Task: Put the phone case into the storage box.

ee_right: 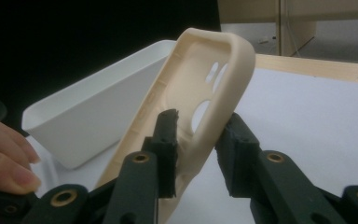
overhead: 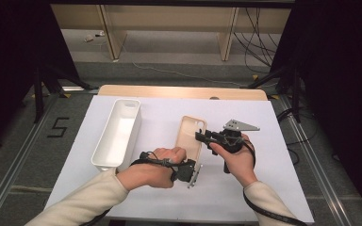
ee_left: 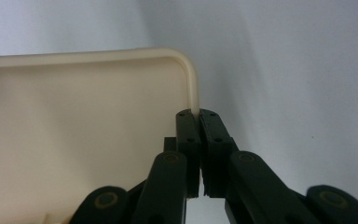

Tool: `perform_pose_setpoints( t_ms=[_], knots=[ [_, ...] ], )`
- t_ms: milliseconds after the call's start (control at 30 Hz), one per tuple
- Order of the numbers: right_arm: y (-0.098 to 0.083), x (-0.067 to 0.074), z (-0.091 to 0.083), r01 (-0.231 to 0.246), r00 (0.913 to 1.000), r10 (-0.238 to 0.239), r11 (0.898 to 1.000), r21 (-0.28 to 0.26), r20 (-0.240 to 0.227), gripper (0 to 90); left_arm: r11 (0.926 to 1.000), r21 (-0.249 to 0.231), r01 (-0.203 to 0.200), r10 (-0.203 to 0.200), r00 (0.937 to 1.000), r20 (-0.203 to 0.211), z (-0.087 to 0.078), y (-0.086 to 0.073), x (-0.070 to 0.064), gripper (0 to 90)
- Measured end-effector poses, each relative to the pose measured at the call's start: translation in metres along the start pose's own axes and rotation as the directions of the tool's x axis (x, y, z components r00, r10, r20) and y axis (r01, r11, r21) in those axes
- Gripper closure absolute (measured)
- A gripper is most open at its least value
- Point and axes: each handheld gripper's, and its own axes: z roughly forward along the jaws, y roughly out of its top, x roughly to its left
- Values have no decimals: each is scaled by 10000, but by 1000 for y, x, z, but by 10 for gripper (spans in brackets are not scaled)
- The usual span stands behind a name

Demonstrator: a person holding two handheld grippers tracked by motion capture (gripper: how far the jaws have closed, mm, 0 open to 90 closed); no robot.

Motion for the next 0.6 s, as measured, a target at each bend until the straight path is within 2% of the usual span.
perform_pose_setpoints(
  t_ms=[67, 100, 133, 333, 367, 467, 500, 600],
  knots=[
    [0, -1, -1, -60, 10000, 61, 9999, -85, 71, 743, 10000, -36, -12, 12, 10000, -56, 1, 0, 1, 873],
    [0, 0, -2, -250, 9997, 249, 9997, -86, -43, 752, 10000, -3, -42, 42, 10000, -82, 1, 0, 1, 873],
    [0, 0, -2, -367, 9993, 367, 9993, -81, 51, 758, 10000, -15, -21, 21, 10000, -73, 2, 0, 1, 873],
    [1, 3, -4, -876, 9960, 874, 9961, -66, -189, 800, 9999, -64, 111, -111, 9999, 9, 5, -1, 2, 871],
    [1, 2, -3, -747, 9971, 744, 9971, -160, -179, 805, 9999, -51, 116, -116, 9999, 7, 5, -1, 2, 870],
    [2, 3, -4, -742, 9971, 739, 9971, -169, -167, 813, 9998, -75, 168, -167, 9998, 64, 7, -2, 3, 867],
    [3, 5, -4, -911, 9955, 905, 9956, -196, -276, 814, 9997, -119, 195, -195, 9998, 31, 7, -2, 3, 865],
    [5, 7, -6, -1029, 9940, 1024, 9946, -111, -386, 817, 9995, -183, 258, -260, 9996, -87, 8, -3, 4, 861]
  ],
)
